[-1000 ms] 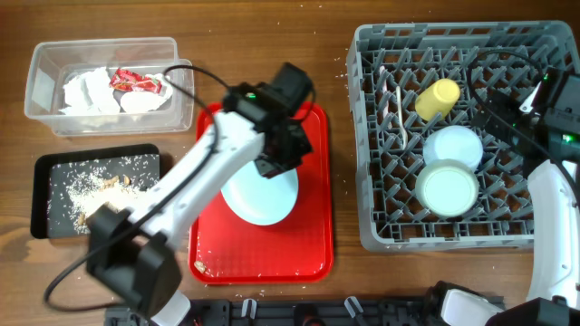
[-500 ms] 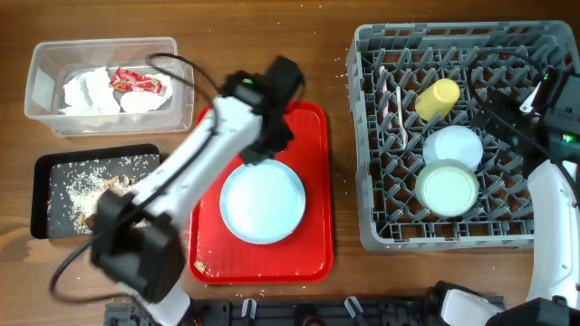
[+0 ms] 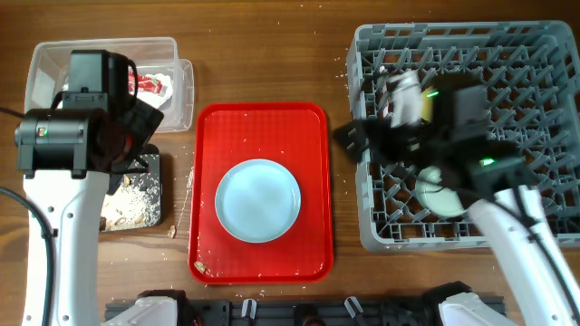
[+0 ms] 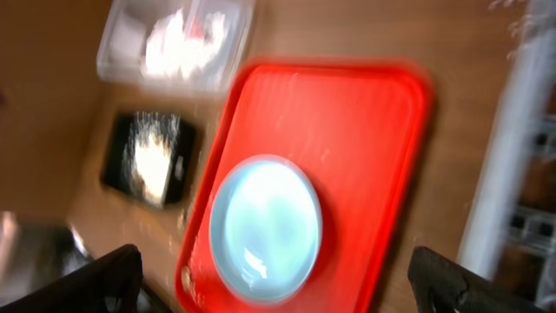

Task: Sort waste into correct bins and load items into the dishwasher rack
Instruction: 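Set the emptied plate back on the red tray and release, then grasp the light-blue plate rim with the right gripper, then carry the plate into the rack and stand it upright at the back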

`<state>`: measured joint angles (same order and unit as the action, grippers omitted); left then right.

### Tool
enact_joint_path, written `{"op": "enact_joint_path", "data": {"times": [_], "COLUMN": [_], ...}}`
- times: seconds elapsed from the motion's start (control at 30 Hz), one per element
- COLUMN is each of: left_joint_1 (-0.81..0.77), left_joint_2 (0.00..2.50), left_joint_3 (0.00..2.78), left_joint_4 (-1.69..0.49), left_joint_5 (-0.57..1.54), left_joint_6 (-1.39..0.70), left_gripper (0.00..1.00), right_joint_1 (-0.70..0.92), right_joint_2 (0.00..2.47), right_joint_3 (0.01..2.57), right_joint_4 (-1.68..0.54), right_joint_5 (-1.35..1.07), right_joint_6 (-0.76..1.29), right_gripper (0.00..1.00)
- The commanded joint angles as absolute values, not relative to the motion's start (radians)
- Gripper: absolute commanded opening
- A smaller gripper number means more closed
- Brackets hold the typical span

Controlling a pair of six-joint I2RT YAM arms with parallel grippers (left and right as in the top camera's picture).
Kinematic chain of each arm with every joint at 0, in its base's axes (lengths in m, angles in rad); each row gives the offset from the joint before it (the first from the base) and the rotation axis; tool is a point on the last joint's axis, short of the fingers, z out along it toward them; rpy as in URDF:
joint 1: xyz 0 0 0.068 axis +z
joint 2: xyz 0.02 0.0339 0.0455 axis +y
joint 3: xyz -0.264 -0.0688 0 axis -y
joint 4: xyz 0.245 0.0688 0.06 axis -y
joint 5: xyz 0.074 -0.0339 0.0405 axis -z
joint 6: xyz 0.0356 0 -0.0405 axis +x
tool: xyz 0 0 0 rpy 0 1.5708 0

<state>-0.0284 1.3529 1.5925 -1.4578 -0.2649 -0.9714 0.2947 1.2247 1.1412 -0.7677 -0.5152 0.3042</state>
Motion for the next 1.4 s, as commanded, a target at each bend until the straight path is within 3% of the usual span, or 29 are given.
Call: {"op": "enact_joint_path", "data": {"times": [0.0, 0.1, 0.2, 0.37, 0.53, 0.73, 0.87, 1.03, 1.37], "left_joint_1": [0.007, 0.042, 0.042, 0.042, 0.042, 0.042, 0.042, 0.042, 0.042], "left_joint_2": [1.351, 1.352, 1.352, 1.352, 1.352, 1.352, 1.352, 1.352, 1.352], "left_joint_3": [1.590, 1.590, 1.590, 1.590, 1.590, 1.590, 1.590, 1.590, 1.590], "left_joint_4": [-1.454, -1.448, -1.448, -1.449, -1.448, -1.449, -1.448, -1.449, -1.448], "left_joint_5": [-0.280, -0.275, -0.274, -0.274, -0.274, -0.274, -0.274, -0.274, -0.274], "left_joint_6": [-0.977, -0.976, -0.977, -0.976, -0.976, -0.976, -0.976, -0.976, -0.977], "left_gripper": [1.00, 1.00, 1.00, 1.00, 1.00, 1.00, 1.00, 1.00, 1.00], "right_joint_1": [0.543, 0.696, 0.776, 0.777, 0.776, 0.776, 0.775, 0.770, 0.527], "right_joint_2": [1.330, 1.518, 1.727, 1.816, 1.857, 2.040, 2.070, 2.070, 1.813], "right_joint_3": [1.180, 1.259, 1.410, 1.431, 1.392, 1.392, 1.392, 1.396, 1.659], "right_joint_4": [-0.834, -0.962, -1.104, -0.957, -0.765, -0.758, -0.772, -0.788, -1.056], "right_joint_5": [-0.294, -0.236, -0.023, 0.027, 0.026, 0.018, 0.019, 0.030, 0.192], "right_joint_6": [0.287, 0.245, 0.238, 0.151, 0.206, 0.168, 0.160, 0.160, 0.221], "right_gripper": [1.00, 0.99, 1.00, 1.00, 0.99, 0.59, 0.44, 0.04, 0.04]}}
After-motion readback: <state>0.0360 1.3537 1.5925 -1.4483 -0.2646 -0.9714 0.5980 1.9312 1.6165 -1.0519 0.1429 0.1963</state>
